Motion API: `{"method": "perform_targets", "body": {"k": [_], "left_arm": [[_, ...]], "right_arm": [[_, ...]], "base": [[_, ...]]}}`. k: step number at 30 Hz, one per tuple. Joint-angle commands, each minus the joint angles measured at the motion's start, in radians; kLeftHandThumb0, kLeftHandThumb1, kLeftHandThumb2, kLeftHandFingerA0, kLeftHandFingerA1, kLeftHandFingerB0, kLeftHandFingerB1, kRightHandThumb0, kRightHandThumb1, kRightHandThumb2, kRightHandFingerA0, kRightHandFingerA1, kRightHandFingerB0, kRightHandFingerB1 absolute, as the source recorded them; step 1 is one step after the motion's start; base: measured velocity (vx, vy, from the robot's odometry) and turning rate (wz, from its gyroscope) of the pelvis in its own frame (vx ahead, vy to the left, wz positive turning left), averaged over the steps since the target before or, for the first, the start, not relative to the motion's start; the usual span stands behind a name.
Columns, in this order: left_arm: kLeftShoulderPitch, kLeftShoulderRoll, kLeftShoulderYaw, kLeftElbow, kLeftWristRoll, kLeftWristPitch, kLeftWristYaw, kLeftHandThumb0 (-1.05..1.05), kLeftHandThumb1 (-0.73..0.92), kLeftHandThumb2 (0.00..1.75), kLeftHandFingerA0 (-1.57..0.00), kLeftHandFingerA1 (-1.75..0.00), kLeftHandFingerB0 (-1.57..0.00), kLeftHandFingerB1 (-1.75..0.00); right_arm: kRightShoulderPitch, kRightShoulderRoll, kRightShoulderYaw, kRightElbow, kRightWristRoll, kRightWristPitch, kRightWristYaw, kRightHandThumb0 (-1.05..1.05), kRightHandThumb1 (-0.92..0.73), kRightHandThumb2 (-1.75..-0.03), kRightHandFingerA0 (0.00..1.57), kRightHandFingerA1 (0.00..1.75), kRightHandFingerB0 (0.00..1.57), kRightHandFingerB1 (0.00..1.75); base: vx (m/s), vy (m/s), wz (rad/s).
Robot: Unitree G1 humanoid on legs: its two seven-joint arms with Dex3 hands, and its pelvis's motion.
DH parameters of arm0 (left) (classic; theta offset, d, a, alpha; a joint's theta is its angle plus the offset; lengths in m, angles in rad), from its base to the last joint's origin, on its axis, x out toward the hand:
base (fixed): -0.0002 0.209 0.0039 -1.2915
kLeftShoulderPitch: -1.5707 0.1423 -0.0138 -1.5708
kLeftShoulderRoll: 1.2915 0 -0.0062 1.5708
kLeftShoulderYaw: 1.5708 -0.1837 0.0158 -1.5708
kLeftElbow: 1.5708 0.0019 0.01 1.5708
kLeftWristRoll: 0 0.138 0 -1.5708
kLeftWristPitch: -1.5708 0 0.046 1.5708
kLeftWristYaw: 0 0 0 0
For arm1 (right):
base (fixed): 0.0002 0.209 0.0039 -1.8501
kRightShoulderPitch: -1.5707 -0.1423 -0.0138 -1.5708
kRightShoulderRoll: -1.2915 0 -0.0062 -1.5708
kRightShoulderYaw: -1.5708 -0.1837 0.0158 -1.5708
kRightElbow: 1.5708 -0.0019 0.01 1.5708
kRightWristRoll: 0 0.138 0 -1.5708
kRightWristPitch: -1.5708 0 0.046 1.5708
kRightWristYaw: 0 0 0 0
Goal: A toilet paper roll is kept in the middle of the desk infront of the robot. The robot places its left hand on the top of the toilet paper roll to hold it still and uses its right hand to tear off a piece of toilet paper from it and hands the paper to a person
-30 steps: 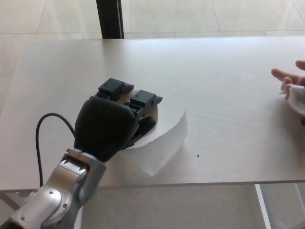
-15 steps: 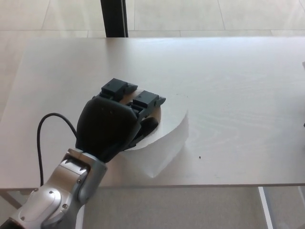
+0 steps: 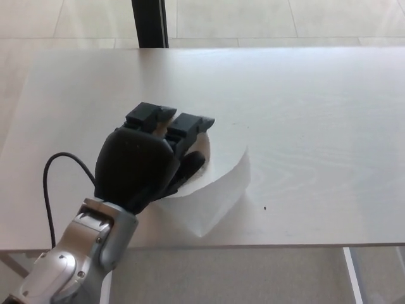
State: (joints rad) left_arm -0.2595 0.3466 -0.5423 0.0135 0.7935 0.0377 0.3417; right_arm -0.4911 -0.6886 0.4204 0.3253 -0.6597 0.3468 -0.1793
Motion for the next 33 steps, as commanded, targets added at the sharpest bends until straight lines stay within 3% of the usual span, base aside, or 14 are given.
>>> {"method": "perform_targets", "body": {"k": [1,2,12,13,14,15,16,19,21,22,24,25,30,33], "left_arm": [[-0.016,-0.026,0.174,-0.033,-0.287,0.126,-0.314,-0.83,0.92,0.7,0.0,-0.22,0.0,-0.15],[-0.046,-0.021,0.209,-0.047,-0.315,0.146,-0.342,-1.04,0.85,1.17,0.0,-0.18,0.0,-0.01],[-0.439,-0.041,0.714,-0.086,-0.674,0.452,-0.392,-0.99,0.91,1.18,0.0,-0.19,0.0,-0.07],[-0.461,-0.046,0.786,-0.127,-0.707,0.553,-0.391,-0.89,0.8,1.19,-0.29,-0.71,0.0,-0.16],[-0.466,-0.082,0.872,-0.176,-0.783,0.59,-0.348,-0.91,0.78,1.18,-0.02,-0.56,0.0,-0.24],[-0.461,-0.135,0.973,-0.227,-0.893,0.61,-0.289,-0.81,0.92,0.68,-0.02,-0.72,0.0,-0.19],[-0.387,-0.13,1.04,-0.307,-0.944,0.625,-0.3,-1.03,0.89,1.19,0.0,-0.26,0.0,-0.08],[-0.282,-0.129,1.105,-0.39,-0.965,0.613,-0.311,-0.83,0.91,0.82,0.0,-0.12,0.0,-0.06],[-0.074,-0.153,1.224,-0.492,-1.01,0.583,-0.316,-0.82,0.72,1.14,0.0,-0.46,-0.03,-0.34],[0.041,-0.16,1.305,-0.548,-0.968,0.65,-0.364,-0.85,0.92,0.75,-0.68,-0.89,0.0,-0.47],[0.216,-0.164,1.366,-0.513,-1.079,0.494,-0.391,-0.84,0.72,1.12,-0.24,-0.8,-0.01,-0.51],[0.338,-0.2,1.419,-0.484,-1.007,0.418,-0.361,-0.81,0.91,0.67,0.0,-0.86,-0.06,-0.77],[0.543,-0.189,1.598,-0.111,-1.03,0.217,-0.352,-0.76,0.91,0.66,-0.11,-1.04,0.0,-0.86],[0.579,-0.083,1.751,0.381,-1.118,0.043,-0.325,-0.68,0.89,0.78,0.0,-0.83,-0.01,-0.19]], "right_arm": [[0.27,-0.122,-0.2,-0.361,0.056,-0.017,0.098,-1.03,-0.61,-0.98,0.0,0.24,0.02,0.0],[0.307,-0.132,-0.227,-0.392,0.069,-0.03,0.107,-1.02,-0.6,-0.97,0.0,0.24,0.02,0.0],[0.574,-0.159,-0.475,-0.531,0.15,-0.098,0.18,-0.77,-0.59,-0.72,0.0,0.0,0.01,0.15],[0.607,-0.144,-0.508,-0.547,0.161,-0.103,0.175,-0.82,-0.52,-0.75,0.0,0.0,0.15,0.08],[0.641,-0.137,-0.543,-0.551,0.175,-0.122,0.169,-0.77,-0.58,-0.73,0.0,0.0,0.02,0.14],[0.677,-0.126,-0.579,-0.566,0.18,-0.114,0.174,-0.93,-0.56,-0.86,0.0,0.22,0.0,0.04],[0.732,-0.106,-0.649,-0.552,0.216,-0.151,0.164,-0.73,-0.59,-0.71,0.0,0.0,0.0,0.16],[0.807,-0.082,-0.743,-0.541,0.255,-0.205,0.155,-0.75,-0.6,-0.72,0.0,0.0,0.0,0.16],[0.904,-0.018,-0.89,-0.531,0.298,-0.245,0.123,-0.96,-0.58,-0.83,0.0,0.17,0.09,0.03],[0.947,0.008,-0.963,-0.477,0.32,-0.315,0.067,-0.88,-0.54,-0.82,0.0,0.18,0.05,0.16],[0.967,0.029,-1.035,-0.386,0.375,-0.408,0.023,-0.81,-0.46,-0.74,0.0,0.15,0.05,0.25],[0.983,0.042,-1.106,-0.305,0.416,-0.43,0.008,-0.67,-0.62,-0.78,0.0,0.0,0.04,0.33],[1.018,0.049,-1.265,-0.072,0.486,-0.46,-0.056,-0.56,-0.56,-0.75,0.0,0.27,0.11,0.47],[1.007,0.046,-1.405,0.195,0.642,-0.528,-0.038,-0.53,-0.65,-0.6,0.0,0.46,0.19,0.45]], "base": [[0.0,0.0,0.0],[0.0,0.0,0.0],[0.0,0.0,0.0],[0.0,0.0,0.0],[0.0,0.0,0.0],[0.0,0.0,0.0],[0.0,0.0,0.0],[0.0,0.0,0.0],[0.0,0.0,0.0],[0.0,0.0,0.0],[0.0,0.0,0.0],[0.0,0.0,0.0],[0.0,0.0,0.0],[0.0,0.0,0.0]]}}
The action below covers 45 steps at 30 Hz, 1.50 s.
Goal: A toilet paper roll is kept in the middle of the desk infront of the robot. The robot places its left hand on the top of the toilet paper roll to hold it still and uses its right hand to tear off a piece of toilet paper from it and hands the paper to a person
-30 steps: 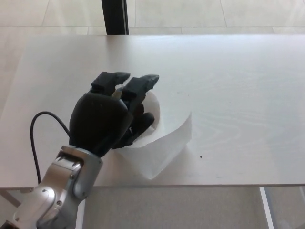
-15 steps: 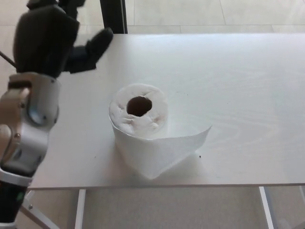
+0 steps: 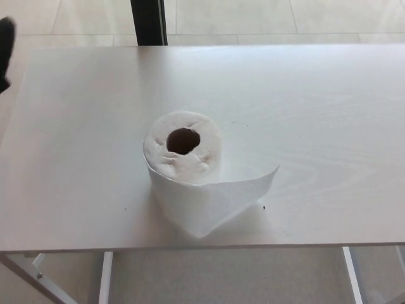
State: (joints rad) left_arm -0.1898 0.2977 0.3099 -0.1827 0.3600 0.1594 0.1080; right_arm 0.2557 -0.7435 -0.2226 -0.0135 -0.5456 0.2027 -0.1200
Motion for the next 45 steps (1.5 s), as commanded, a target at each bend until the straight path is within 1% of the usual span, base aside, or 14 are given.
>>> {"method": "perform_targets", "body": {"k": [1,2,3,21,28,36,41,45], "left_arm": [[0.506,-0.024,0.912,0.608,-0.692,-0.078,-0.086,-0.68,0.89,0.78,0.0,-0.83,-0.01,-0.19],[0.507,-0.021,0.914,0.614,-0.693,-0.079,-0.089,-0.68,0.89,0.78,0.0,-0.83,-0.01,-0.19],[0.51,-0.017,0.918,0.623,-0.695,-0.083,-0.093,-0.68,0.89,0.78,0.0,-0.83,-0.01,-0.19],[0.464,0.003,0.95,0.697,-0.688,-0.117,-0.139,-0.68,0.89,0.78,0.0,-0.83,-0.01,-0.19],[0.465,0.028,0.983,0.715,-0.693,-0.116,-0.162,-0.68,0.89,0.78,0.0,-0.83,-0.01,-0.19],[0.439,0.052,0.994,0.715,-0.7,-0.111,-0.167,-0.68,0.89,0.78,0.0,-0.83,-0.01,-0.19],[0.44,0.046,0.99,0.718,-0.714,-0.117,-0.169,-0.68,0.89,0.78,0.0,-0.83,-0.01,-0.19],[0.447,0.059,0.982,0.728,-0.735,-0.124,-0.167,-0.68,0.89,0.78,0.0,-0.83,-0.01,-0.19]], "right_arm": [[0.257,0.099,-0.772,0.554,0.539,-0.39,-0.095,-0.53,-0.65,-0.6,0.0,0.46,0.19,0.45],[0.246,0.092,-0.778,0.599,0.549,-0.4,-0.108,-0.49,-0.66,-0.61,0.0,0.61,0.22,0.48],[0.228,0.081,-0.787,0.667,0.563,-0.414,-0.127,-0.49,-0.66,-0.61,0.0,0.61,0.22,0.48],[0.182,0.05,-0.82,0.788,0.557,-0.516,-0.098,-0.49,-0.66,-0.61,0.0,0.61,0.22,0.48],[0.164,0.053,-0.826,0.824,0.553,-0.559,-0.084,-0.49,-0.66,-0.61,0.0,0.61,0.22,0.48],[0.135,0.057,-0.826,0.872,0.559,-0.602,-0.083,-0.49,-0.66,-0.61,0.0,0.61,0.22,0.48],[0.127,0.037,-0.827,0.898,0.569,-0.623,-0.078,-0.49,-0.66,-0.61,0.0,0.61,0.22,0.48],[0.121,0.034,-0.815,0.916,0.578,-0.645,-0.081,-0.49,-0.66,-0.61,0.0,0.61,0.22,0.48]], "base": [[0.0,0.0,0.0],[0.0,0.0,0.0],[0.0,0.0,0.0],[0.0,0.0,0.0],[0.0,0.0,0.0],[0.0,0.0,0.0],[0.0,0.0,0.0],[0.0,0.0,0.0]]}}
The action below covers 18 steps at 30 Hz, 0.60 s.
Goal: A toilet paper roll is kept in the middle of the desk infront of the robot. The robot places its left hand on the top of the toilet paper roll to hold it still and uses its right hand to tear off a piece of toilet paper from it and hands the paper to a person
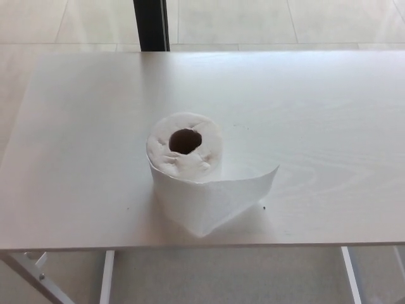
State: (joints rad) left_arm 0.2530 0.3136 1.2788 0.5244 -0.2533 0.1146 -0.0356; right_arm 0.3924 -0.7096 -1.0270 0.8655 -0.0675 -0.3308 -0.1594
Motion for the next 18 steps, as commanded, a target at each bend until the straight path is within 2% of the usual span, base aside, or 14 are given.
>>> {"method": "perform_targets", "body": {"k": [1,18], "left_arm": [[0.006,0.046,0.01,0.024,-0.126,-0.081,-0.022,-0.68,0.89,0.78,0.0,-0.83,-0.01,-0.19],[0.037,0.068,-0.052,0.058,-0.211,-0.123,0.004,-0.68,0.89,0.78,0.0,-0.83,-0.01,-0.19]], "right_arm": [[-0.016,0.0,-0.007,0.041,0.103,-0.116,-0.043,-0.49,-0.66,-0.61,0.0,0.61,0.22,0.48],[-0.027,-0.027,0.066,0.073,0.158,-0.149,-0.071,-0.49,-0.66,-0.61,0.0,0.61,0.22,0.48]], "base": [[0.0,0.0,0.0],[0.0,0.0,0.0]]}}
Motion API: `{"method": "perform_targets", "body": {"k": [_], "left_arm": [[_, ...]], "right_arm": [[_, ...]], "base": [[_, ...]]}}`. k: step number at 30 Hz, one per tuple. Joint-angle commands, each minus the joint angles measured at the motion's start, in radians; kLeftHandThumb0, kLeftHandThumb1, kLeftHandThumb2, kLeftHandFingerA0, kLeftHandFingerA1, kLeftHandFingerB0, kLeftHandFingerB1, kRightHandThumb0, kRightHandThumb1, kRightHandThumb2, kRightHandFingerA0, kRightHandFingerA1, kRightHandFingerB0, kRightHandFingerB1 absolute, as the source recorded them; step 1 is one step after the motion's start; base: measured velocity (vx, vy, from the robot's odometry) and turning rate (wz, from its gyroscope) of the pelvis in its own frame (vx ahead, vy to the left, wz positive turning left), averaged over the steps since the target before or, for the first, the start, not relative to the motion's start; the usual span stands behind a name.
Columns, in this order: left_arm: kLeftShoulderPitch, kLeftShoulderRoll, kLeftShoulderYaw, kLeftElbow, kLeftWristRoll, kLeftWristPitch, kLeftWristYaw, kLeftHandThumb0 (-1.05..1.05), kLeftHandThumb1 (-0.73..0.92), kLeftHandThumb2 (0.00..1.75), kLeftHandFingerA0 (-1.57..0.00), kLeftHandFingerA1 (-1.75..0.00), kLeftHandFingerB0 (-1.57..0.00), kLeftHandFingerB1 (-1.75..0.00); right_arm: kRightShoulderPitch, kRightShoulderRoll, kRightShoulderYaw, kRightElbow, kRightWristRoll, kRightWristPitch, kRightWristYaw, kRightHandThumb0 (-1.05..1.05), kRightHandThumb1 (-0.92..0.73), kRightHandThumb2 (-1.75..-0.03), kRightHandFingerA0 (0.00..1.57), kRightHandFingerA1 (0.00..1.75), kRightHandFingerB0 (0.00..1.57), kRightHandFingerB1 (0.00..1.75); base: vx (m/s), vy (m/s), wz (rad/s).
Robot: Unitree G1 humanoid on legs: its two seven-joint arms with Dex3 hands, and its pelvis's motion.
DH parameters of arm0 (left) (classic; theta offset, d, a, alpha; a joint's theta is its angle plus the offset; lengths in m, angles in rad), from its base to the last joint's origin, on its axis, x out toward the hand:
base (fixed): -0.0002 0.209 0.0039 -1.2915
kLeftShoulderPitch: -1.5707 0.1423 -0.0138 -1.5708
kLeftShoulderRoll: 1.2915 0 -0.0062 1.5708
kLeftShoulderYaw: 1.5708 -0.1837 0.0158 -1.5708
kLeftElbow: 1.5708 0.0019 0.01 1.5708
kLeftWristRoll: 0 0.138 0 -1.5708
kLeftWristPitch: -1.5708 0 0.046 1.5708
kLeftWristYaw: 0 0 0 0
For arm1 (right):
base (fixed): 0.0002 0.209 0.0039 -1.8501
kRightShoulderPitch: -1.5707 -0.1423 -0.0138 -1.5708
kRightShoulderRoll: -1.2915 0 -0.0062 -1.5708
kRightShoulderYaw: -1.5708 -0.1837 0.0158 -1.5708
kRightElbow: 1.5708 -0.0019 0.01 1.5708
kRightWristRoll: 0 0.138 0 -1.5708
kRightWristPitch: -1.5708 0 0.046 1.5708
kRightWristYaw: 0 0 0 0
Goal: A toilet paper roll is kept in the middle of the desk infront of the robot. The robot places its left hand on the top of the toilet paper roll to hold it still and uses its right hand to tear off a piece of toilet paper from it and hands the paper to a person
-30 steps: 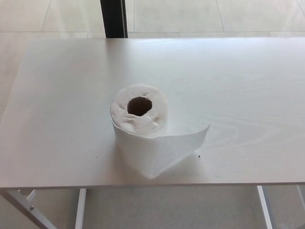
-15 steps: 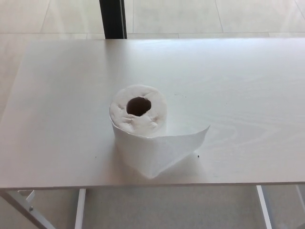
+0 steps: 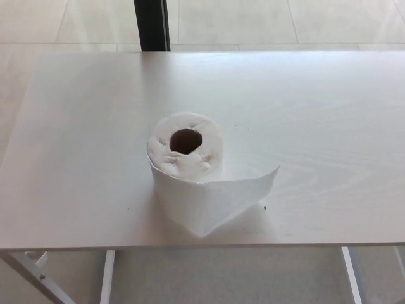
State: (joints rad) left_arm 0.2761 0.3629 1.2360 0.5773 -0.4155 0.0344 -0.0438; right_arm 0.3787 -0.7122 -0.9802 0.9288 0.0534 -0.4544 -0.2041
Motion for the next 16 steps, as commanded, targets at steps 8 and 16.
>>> {"method": "perform_targets", "body": {"k": [8,16], "left_arm": [[0.037,0.022,-0.023,-0.005,-0.078,-0.048,0.021,-0.68,0.89,0.78,0.0,-0.83,-0.01,-0.19],[0.041,0.027,-0.028,-0.021,-0.102,-0.048,0.041,-0.68,0.89,0.78,0.0,-0.83,-0.01,-0.19]], "right_arm": [[-0.017,-0.032,0.051,0.026,0.058,-0.033,-0.033,-0.49,-0.66,-0.61,0.0,0.61,0.22,0.48],[-0.06,-0.034,0.091,0.039,0.061,-0.031,-0.048,-0.49,-0.66,-0.61,0.0,0.61,0.22,0.48]], "base": [[0.0,0.0,0.0],[0.0,0.0,0.0]]}}
